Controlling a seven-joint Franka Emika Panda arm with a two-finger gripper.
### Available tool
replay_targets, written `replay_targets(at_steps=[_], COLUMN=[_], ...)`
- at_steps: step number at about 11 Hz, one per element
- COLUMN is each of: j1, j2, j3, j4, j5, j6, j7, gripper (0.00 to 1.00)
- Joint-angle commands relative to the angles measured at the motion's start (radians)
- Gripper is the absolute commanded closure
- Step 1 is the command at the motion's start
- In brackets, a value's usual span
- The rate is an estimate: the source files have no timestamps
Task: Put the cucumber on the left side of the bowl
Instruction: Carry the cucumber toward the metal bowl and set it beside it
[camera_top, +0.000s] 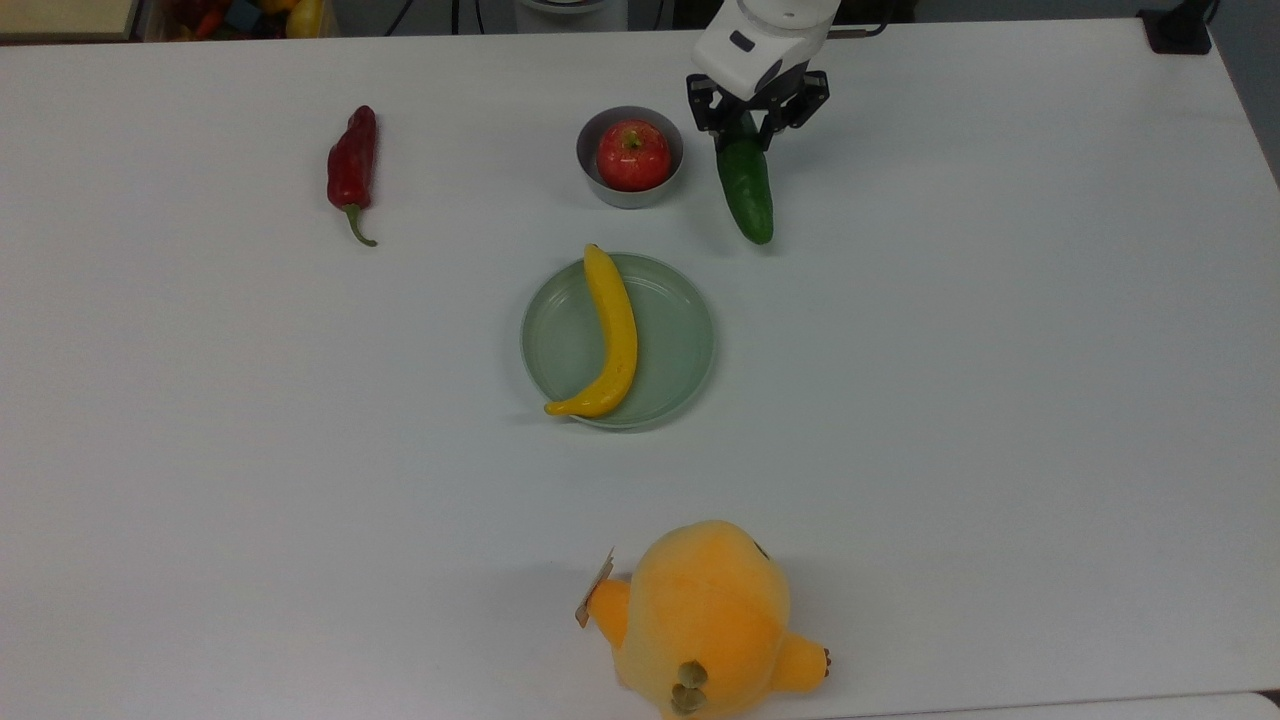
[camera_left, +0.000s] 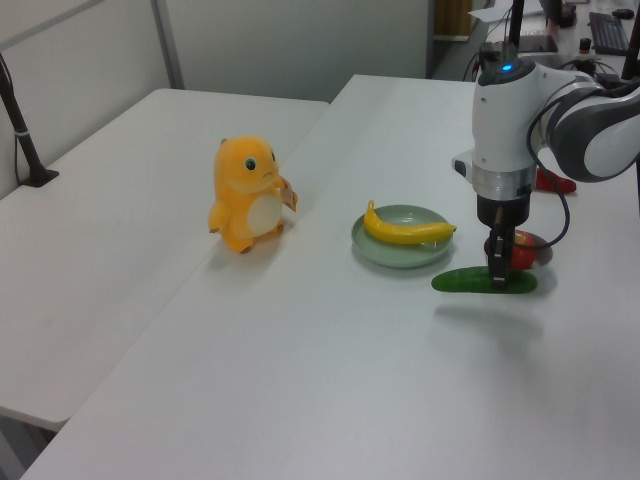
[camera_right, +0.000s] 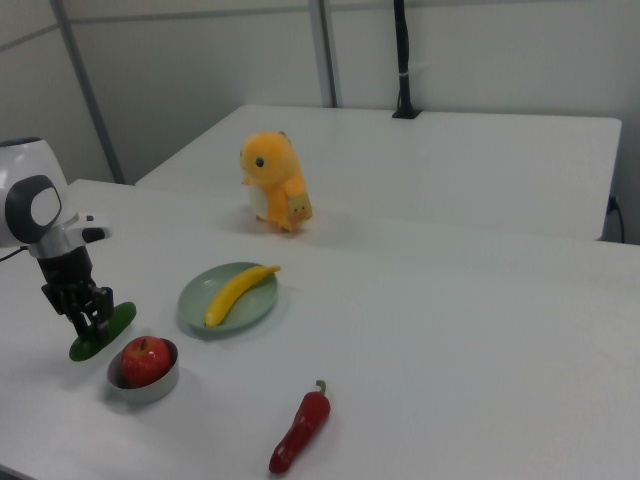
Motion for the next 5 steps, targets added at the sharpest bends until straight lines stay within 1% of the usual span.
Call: replay_targets(at_steps=[1,3,4,5], j1=[0.006,-0.002,-0.003,-0.014], j2=[0.017,0.02,0.02,0.02], j3=[-0.005,-0.005,-0.005,-0.006], j4=[-0.01,-0.01,-0.007,-0.005], j5=[-0.02,-0.02,-0.02,-0.02], j6=[-0.017,-0.04,-0.051,-0.057], j7=[0.026,0.026,0.024,0.02], gripper=[0.98,0.91,0.74,0.62])
